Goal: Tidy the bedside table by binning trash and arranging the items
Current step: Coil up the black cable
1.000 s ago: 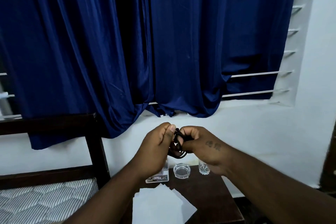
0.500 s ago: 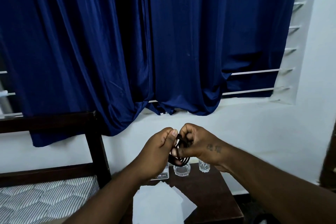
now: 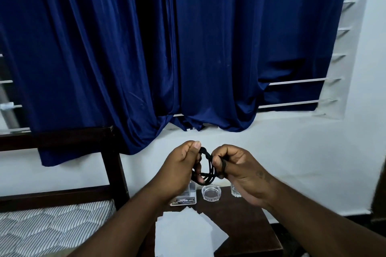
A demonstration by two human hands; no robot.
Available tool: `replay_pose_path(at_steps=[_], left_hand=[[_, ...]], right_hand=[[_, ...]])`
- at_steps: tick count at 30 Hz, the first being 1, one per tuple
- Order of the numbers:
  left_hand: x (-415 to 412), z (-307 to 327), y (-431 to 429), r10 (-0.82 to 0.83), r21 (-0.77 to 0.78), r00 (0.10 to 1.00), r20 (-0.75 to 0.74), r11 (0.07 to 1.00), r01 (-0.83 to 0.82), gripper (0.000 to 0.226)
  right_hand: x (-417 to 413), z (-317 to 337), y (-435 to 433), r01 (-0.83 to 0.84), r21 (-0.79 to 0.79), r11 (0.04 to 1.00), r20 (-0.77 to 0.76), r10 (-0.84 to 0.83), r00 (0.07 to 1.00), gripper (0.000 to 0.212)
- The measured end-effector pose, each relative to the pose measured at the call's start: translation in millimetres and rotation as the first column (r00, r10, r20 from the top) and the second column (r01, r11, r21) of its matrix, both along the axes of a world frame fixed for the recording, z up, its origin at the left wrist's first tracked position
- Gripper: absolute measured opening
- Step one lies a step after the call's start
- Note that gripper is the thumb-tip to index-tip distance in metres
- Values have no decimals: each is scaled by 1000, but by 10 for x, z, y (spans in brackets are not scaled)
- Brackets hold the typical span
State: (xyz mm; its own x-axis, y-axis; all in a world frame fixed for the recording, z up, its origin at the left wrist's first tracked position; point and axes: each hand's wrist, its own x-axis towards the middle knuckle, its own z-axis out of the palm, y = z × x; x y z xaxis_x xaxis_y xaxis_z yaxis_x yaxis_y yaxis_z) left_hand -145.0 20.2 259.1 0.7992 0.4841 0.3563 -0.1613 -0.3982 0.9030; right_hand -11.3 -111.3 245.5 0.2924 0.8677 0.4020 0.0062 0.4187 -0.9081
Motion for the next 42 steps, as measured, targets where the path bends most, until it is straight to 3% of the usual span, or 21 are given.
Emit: replay_pose_path(at_steps=[5, 11, 13, 15, 19, 22, 25, 30, 33, 36, 39, 42], left_hand=[[-56, -12, 98, 112, 123, 994, -2, 986, -111, 43], [-26, -38, 7, 188, 235, 982, 31, 953, -190, 45], [-33, -41, 14, 241, 294, 969, 61, 923, -248, 43], [-40, -59, 62, 255, 257, 965, 66, 930, -263, 41], [-24, -78, 154, 217, 70, 973, 73, 972, -222, 40], [-11, -59, 140, 186, -52, 975, 118, 982, -181, 40], [4, -32, 54, 168, -100, 978, 121, 983, -156, 40], [50, 45, -92, 155, -232, 976, 155, 966, -117, 37], [57, 75, -161, 149, -333, 972, 181, 939, -83, 37], [70, 98, -198, 154, -360, 969, 194, 930, -76, 37], [66, 96, -197, 171, -343, 966, 193, 934, -97, 36], [75, 70, -194, 184, -297, 966, 184, 947, -124, 35]], right_hand=[[52, 47, -108, -243, -137, 960, -95, 231, 968, 26], [-70, 105, -67, -21, -144, 989, -173, -4, 985, 46], [-135, 140, -71, 168, -200, 965, -76, -186, 980, 47], [-140, 123, -59, 364, -213, 907, 82, -355, 931, 56], [-125, 40, -67, 346, -145, 927, 258, -302, 918, 44], [-20, -67, -36, 416, -49, 908, 474, -346, 810, 26], [52, -142, -1, 495, 79, 865, 634, -427, 645, 24], [61, -237, 90, 572, 293, 767, 731, -564, 383, 17], [-14, -244, 157, 607, 342, 718, 729, -610, 311, 7], [-111, -248, 193, 615, 287, 734, 692, -603, 398, 10], [-204, -229, 186, 573, 179, 800, 564, -560, 606, 16], [-316, -191, 169, 516, -29, 856, 321, -481, 816, 13]])
